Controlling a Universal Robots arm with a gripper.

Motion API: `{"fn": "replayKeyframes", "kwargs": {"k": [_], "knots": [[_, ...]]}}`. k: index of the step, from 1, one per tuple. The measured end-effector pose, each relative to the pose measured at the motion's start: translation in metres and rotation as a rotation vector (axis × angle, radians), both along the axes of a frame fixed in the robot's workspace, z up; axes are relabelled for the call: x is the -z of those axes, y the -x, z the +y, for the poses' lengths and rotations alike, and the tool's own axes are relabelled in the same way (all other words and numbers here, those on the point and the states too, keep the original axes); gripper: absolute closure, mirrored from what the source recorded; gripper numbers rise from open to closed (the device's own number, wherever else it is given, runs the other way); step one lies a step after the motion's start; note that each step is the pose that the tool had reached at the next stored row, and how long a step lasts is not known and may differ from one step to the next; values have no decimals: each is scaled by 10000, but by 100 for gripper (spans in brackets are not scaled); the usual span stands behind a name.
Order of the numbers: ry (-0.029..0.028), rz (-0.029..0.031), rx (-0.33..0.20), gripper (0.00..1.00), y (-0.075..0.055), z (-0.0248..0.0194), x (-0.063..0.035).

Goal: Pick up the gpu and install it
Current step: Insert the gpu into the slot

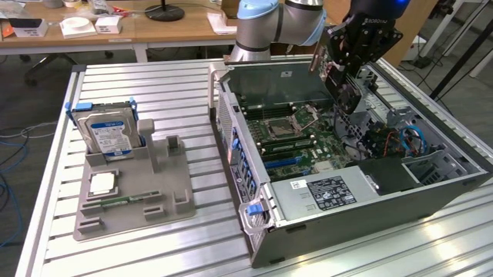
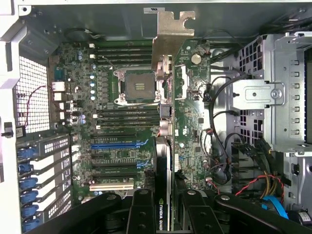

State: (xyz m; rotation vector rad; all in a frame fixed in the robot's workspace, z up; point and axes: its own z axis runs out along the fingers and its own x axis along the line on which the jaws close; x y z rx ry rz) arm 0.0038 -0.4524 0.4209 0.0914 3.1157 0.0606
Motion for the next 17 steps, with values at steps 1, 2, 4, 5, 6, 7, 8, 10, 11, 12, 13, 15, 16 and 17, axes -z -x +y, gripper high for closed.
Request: {"fn": "replayKeyframes", "kwargs": {"k": [1,2,4,5,6,7,8,10,11,12,13,15,16,17], "knots": [[0,0,-29,74,0,0,0],[-1,0,-57,74,0,0,0],[-1,0,-122,74,0,0,0],[-1,-1,-158,74,0,0,0],[0,0,-198,74,0,0,0],[0,0,-249,74,0,0,0],[-1,0,-307,74,0,0,0],[0,0,-448,74,0,0,0],[0,0,-521,74,0,0,0],[-1,0,-597,74,0,0,0],[0,0,-678,74,0,0,0],[-1,0,-851,74,0,0,0],[0,0,-941,74,0,0,0],[0,0,-1041,74,0,0,0]]}}
